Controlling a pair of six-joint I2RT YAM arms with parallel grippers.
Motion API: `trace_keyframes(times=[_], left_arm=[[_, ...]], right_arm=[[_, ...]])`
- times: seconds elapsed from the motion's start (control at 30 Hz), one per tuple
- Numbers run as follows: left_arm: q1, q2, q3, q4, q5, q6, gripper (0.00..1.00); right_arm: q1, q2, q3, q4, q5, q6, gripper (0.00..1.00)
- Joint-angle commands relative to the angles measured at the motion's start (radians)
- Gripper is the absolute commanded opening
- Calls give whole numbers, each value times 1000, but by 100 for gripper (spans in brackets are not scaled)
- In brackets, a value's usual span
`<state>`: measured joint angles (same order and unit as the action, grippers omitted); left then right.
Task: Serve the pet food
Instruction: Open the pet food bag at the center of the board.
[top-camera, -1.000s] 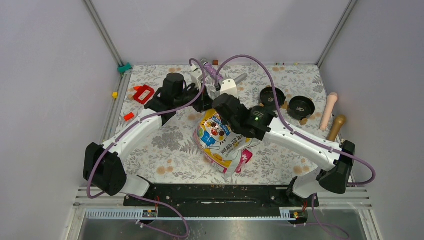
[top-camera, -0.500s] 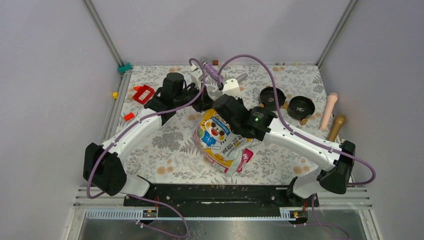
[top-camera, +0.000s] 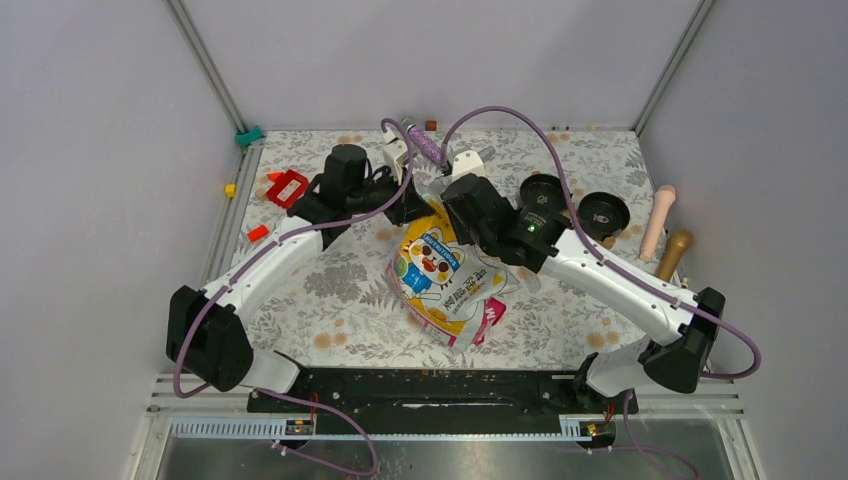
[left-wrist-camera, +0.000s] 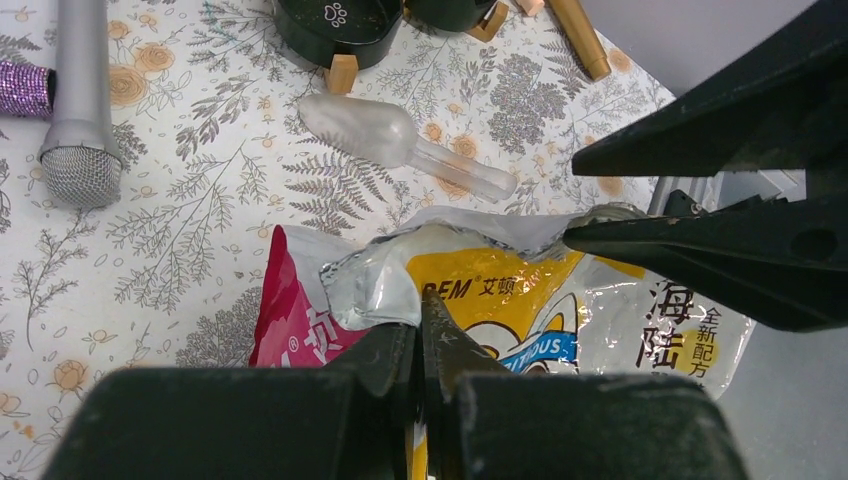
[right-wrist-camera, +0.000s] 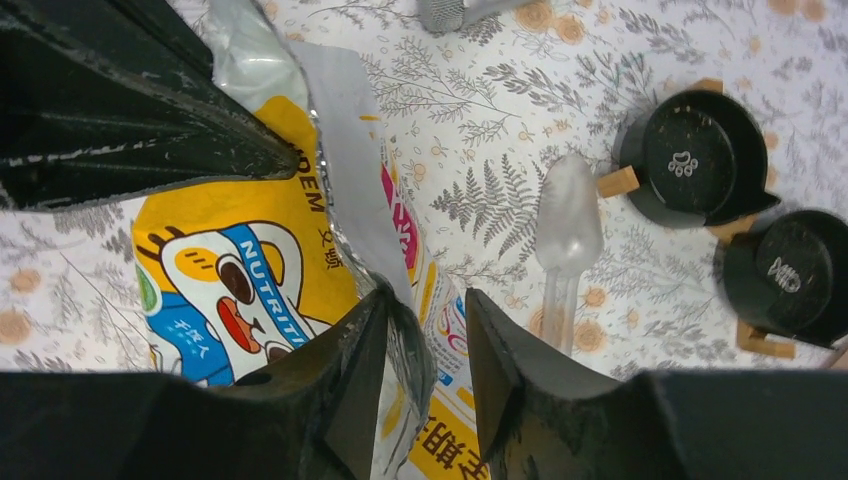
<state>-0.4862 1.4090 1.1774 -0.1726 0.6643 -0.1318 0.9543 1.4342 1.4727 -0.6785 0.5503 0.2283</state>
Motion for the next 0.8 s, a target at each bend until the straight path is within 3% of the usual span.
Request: trace_keyframes(times=[0.0, 0.3, 0.5, 0.77], left_arm=[[-6, -81, 58, 142, 129, 49, 0], [-16, -81, 54, 142, 144, 62, 0], [-20, -77, 58, 134, 145, 68, 0], [-22, -76, 57, 131, 138, 71, 0]], right_arm=[[-22, 26, 52, -31, -135, -170, 42], [-35, 58, 80, 38, -241, -420, 44], [-38, 52, 71, 44, -209, -516, 45], [-40, -26, 102, -24, -330, -426, 50]])
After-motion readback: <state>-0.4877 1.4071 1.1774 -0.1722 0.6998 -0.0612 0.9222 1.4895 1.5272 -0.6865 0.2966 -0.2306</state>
